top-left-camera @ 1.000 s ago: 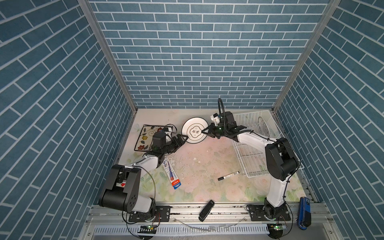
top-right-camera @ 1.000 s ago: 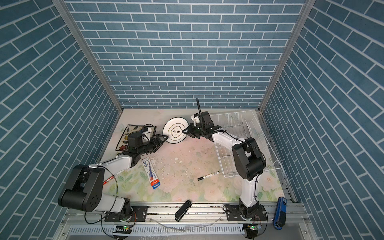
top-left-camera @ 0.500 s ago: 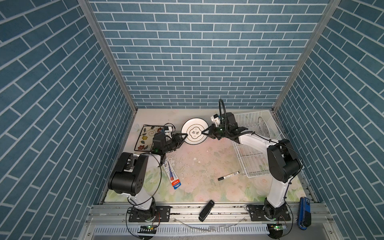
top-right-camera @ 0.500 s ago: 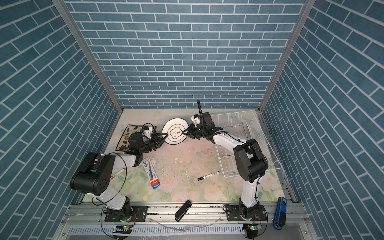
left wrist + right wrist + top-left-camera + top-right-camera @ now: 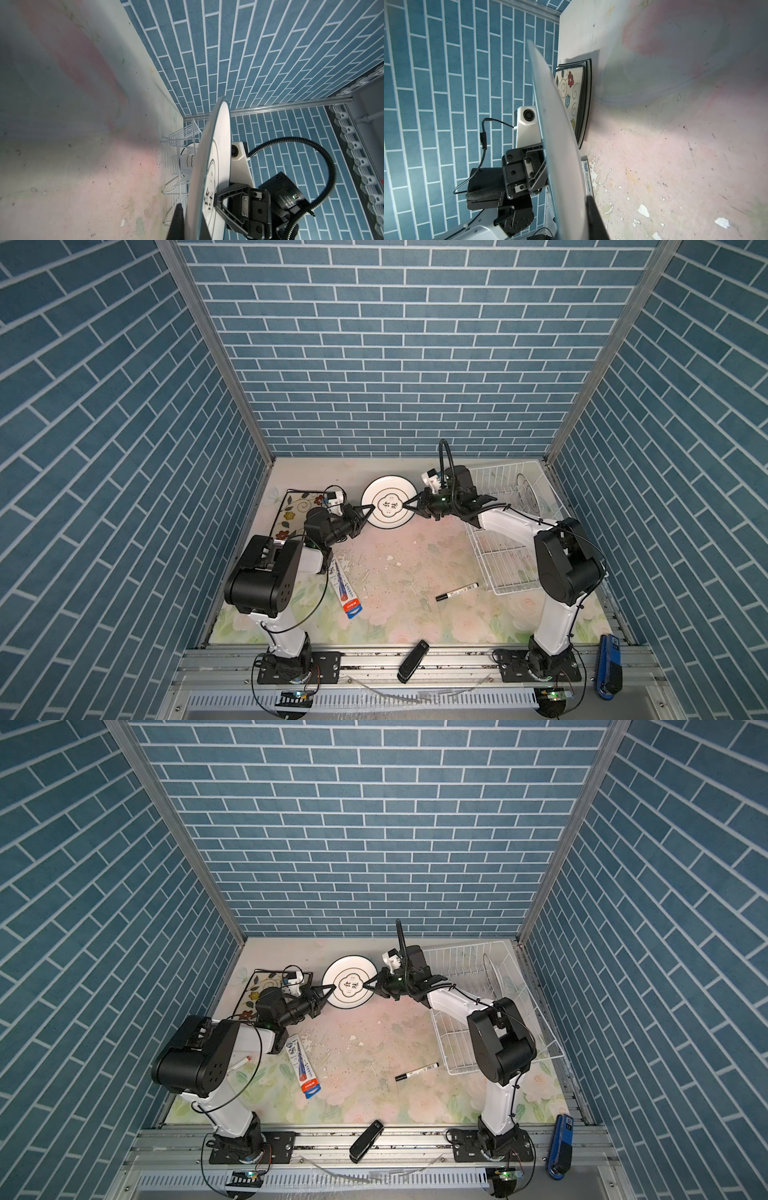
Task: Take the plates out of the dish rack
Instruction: 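Close the left gripper on the plate rim and open the right gripper, then lower the plate beside the floral plates with the left gripper while the right withdraws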
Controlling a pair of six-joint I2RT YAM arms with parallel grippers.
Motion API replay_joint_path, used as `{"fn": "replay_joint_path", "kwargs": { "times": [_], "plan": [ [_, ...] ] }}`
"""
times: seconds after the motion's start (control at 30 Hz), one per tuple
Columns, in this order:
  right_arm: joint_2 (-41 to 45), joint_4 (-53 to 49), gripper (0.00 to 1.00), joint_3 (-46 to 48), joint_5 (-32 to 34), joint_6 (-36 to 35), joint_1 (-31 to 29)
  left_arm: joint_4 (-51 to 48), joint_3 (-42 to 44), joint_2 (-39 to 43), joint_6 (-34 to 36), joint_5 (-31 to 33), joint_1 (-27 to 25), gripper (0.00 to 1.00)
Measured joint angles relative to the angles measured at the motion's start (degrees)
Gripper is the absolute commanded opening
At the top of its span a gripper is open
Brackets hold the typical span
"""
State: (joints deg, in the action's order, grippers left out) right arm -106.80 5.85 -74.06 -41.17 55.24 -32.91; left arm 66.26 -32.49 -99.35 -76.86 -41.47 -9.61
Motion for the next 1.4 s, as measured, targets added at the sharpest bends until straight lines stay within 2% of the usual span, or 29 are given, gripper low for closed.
{"fn": "replay_joint_path", "kwargs": {
  "times": [0.13,0.27,0.4,0.6,0.83,1.4],
  "plan": [
    [0.3,0.8,0.54,0.0,-0.4,0.3,-0.2,0.6,0.5,-0.8,-0.5,0.1,0.0,0.0],
    [1.4,1.4,0.64,0.6,-0.7,0.0,-0.2,0.9,1.0,-0.8,-0.8,0.0,0.1,0.0],
    [2.0,1.4,0.68,0.8,-0.6,-0.2,-0.2,0.9,1.2,-0.8,-0.9,0.0,0.5,0.0],
    [3.3,-0.7,0.73,0.9,0.0,-1.6,0.0,-0.5,1.6,0.0,-0.7,-0.2,1.2,0.0],
    [7.1,-3.4,0.74,1.4,1.6,-4.1,0.9,-6.2,2.4,5.2,1.3,-0.1,3.1,0.0],
    [14.9,-7.8,0.75,6.1,3.0,-9.2,3.8,-22.8,2.4,9.7,10.1,1.6,3.1,0.0]
  ]
}}
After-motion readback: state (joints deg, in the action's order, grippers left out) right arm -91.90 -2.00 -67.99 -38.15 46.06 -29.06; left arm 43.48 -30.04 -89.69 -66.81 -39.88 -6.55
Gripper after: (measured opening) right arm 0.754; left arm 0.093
